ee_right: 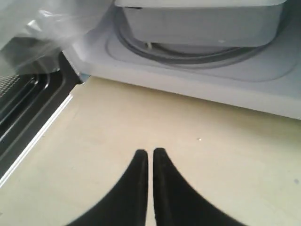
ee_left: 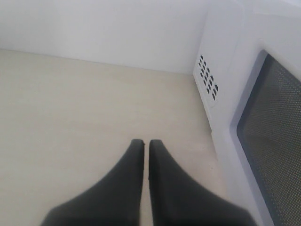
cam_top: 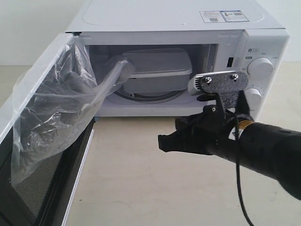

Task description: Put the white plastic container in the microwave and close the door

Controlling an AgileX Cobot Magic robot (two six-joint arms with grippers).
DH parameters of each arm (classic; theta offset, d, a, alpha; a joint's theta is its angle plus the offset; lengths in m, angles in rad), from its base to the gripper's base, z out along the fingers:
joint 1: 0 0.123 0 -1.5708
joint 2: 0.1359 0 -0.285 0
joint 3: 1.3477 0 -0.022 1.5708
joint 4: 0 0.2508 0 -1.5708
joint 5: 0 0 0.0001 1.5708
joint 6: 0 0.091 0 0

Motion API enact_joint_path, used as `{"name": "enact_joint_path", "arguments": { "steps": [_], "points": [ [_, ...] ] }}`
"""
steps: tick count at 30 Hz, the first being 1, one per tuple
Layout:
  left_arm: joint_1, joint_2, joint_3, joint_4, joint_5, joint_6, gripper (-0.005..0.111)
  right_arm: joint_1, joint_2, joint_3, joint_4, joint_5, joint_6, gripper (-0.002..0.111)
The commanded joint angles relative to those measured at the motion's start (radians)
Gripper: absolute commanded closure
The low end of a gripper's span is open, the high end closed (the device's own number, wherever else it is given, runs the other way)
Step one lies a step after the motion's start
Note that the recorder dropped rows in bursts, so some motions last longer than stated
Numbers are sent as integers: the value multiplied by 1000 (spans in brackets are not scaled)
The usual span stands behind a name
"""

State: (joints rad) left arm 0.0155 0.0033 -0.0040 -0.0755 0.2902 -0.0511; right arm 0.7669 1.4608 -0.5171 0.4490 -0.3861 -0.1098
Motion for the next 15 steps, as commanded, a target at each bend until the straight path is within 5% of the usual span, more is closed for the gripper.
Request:
{"name": "enact_joint_path", "arguments": {
  "steps": [1, 15],
  "points": [
    [0, -3, 4, -10, -6, -8, 102, 1, -167, 8, -13, 194, -20, 108],
    [0, -3, 4, -10, -6, -8, 102, 1, -590, 8, 1, 575, 62, 108]
  ]
}}
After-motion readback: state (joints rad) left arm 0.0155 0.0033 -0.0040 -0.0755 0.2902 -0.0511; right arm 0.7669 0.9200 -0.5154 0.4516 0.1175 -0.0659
